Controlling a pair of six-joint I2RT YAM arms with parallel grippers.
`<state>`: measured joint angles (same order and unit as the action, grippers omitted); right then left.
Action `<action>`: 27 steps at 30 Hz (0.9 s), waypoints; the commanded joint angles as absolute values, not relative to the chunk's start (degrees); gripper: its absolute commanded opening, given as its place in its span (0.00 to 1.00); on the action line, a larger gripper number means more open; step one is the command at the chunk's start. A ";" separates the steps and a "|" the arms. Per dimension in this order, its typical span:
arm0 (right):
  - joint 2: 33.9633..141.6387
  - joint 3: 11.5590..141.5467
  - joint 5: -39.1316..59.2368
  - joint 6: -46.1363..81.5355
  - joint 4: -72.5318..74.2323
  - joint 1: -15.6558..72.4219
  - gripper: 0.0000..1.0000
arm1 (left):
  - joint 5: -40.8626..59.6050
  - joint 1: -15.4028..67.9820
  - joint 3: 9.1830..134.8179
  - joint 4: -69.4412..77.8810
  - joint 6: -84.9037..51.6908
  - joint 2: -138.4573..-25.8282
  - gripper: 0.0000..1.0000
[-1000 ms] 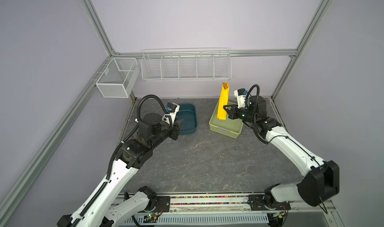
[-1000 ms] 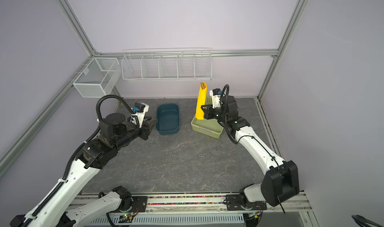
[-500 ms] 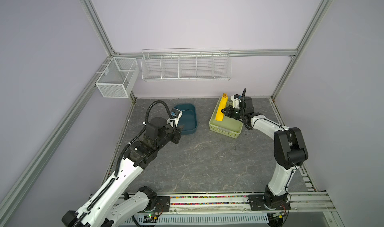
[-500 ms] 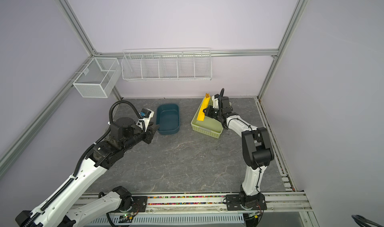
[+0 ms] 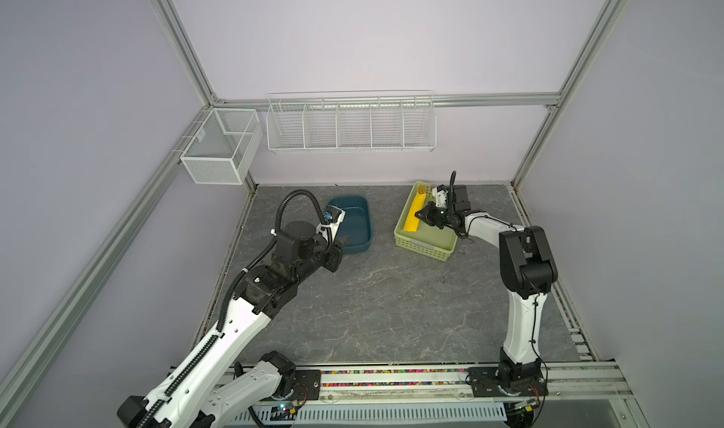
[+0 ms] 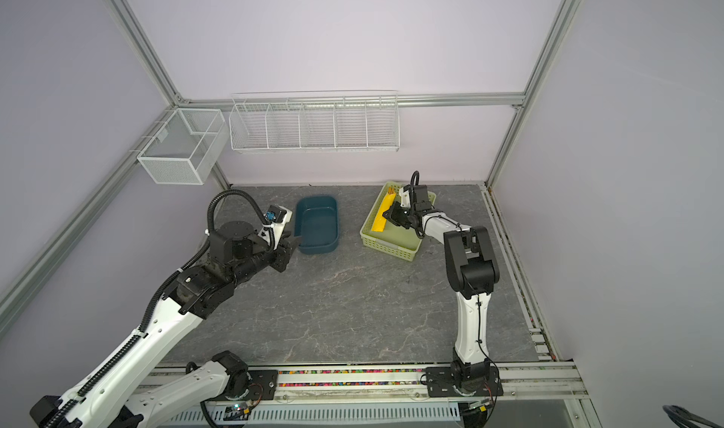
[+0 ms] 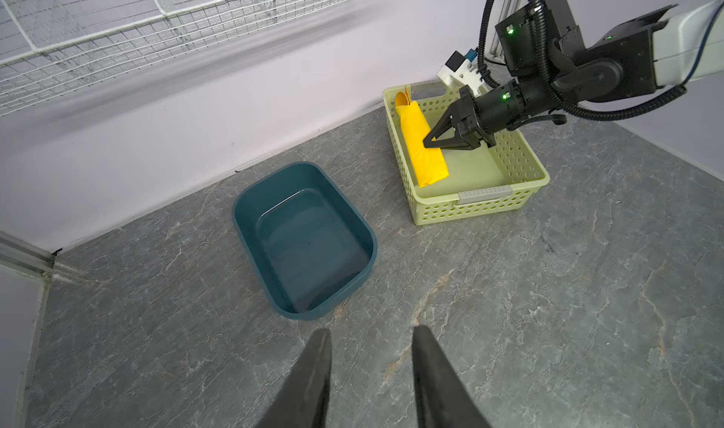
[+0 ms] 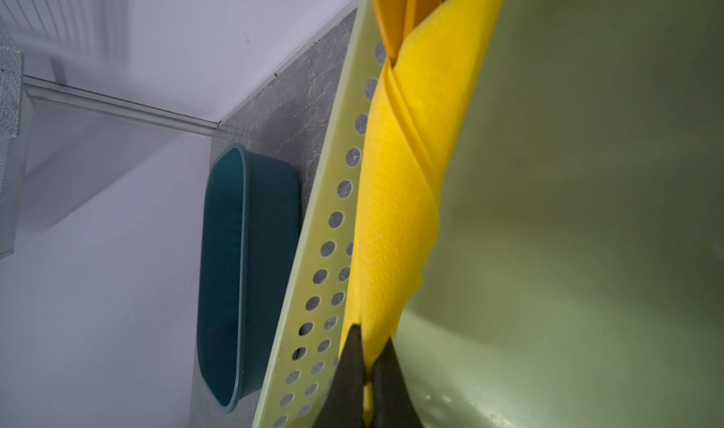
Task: Place the utensils on the paper napkin and roll it up
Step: 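Lower the bundle into the green basket with the right gripper and release it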
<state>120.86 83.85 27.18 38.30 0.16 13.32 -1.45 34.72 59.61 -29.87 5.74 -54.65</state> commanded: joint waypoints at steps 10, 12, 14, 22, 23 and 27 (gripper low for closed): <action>128.40 90.30 29.78 40.86 -4.37 12.66 0.07 | -0.54 34.39 59.68 -30.13 6.90 -55.62 0.35; 129.21 90.44 30.14 41.13 -4.73 12.47 0.07 | -0.51 34.43 59.78 -30.06 6.93 -55.72 0.35; 129.68 90.51 30.23 41.15 -5.08 12.26 0.07 | -0.44 34.43 59.77 -30.08 6.88 -55.73 0.35; 131.83 90.97 30.20 40.43 -9.21 12.09 0.07 | 0.00 34.39 59.77 -30.09 6.82 -55.79 0.35; 132.07 90.97 30.10 40.32 -9.67 12.12 0.07 | 0.00 34.37 59.77 -30.08 6.86 -55.63 0.35; 132.67 90.97 29.06 40.16 -11.53 10.37 0.07 | -0.04 34.38 59.80 -30.14 6.87 -55.54 0.35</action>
<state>130.43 90.63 30.30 40.29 -6.92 11.38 -0.97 34.72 59.61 -29.89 5.76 -55.70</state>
